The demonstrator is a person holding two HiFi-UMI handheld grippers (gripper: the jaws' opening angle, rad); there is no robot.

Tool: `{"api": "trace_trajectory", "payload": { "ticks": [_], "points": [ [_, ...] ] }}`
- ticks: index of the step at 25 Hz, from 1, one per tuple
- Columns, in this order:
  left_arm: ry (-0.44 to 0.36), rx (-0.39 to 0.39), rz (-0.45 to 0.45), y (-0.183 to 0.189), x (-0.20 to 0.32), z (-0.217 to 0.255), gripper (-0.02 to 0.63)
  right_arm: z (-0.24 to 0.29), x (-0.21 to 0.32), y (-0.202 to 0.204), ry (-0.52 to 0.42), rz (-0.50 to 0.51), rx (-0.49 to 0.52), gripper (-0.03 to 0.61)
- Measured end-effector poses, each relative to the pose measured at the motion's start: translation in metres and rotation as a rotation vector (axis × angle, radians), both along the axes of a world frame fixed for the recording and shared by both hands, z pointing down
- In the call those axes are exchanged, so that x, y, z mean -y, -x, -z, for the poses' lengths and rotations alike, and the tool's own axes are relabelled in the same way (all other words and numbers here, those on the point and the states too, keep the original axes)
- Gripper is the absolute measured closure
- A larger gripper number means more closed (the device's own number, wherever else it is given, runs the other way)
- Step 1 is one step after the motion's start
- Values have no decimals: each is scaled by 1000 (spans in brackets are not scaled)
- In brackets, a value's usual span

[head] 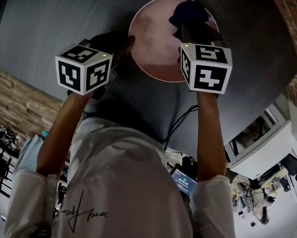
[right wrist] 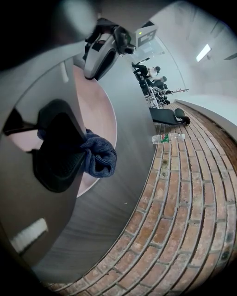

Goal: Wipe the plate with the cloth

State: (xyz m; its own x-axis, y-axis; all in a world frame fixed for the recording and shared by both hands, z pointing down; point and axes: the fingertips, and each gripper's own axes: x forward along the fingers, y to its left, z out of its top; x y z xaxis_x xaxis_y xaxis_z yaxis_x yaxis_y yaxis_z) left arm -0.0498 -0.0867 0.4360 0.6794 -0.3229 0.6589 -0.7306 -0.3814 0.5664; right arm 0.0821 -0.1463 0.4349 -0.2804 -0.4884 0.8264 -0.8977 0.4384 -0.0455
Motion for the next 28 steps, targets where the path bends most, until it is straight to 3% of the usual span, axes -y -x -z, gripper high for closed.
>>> {"api": "trace_trajectory", "payload": {
  "ticks": [28],
  "points": [
    [15,-19,4,0,0,-1,537,-1,-2,42,-12,76,42,518]
  ]
}}
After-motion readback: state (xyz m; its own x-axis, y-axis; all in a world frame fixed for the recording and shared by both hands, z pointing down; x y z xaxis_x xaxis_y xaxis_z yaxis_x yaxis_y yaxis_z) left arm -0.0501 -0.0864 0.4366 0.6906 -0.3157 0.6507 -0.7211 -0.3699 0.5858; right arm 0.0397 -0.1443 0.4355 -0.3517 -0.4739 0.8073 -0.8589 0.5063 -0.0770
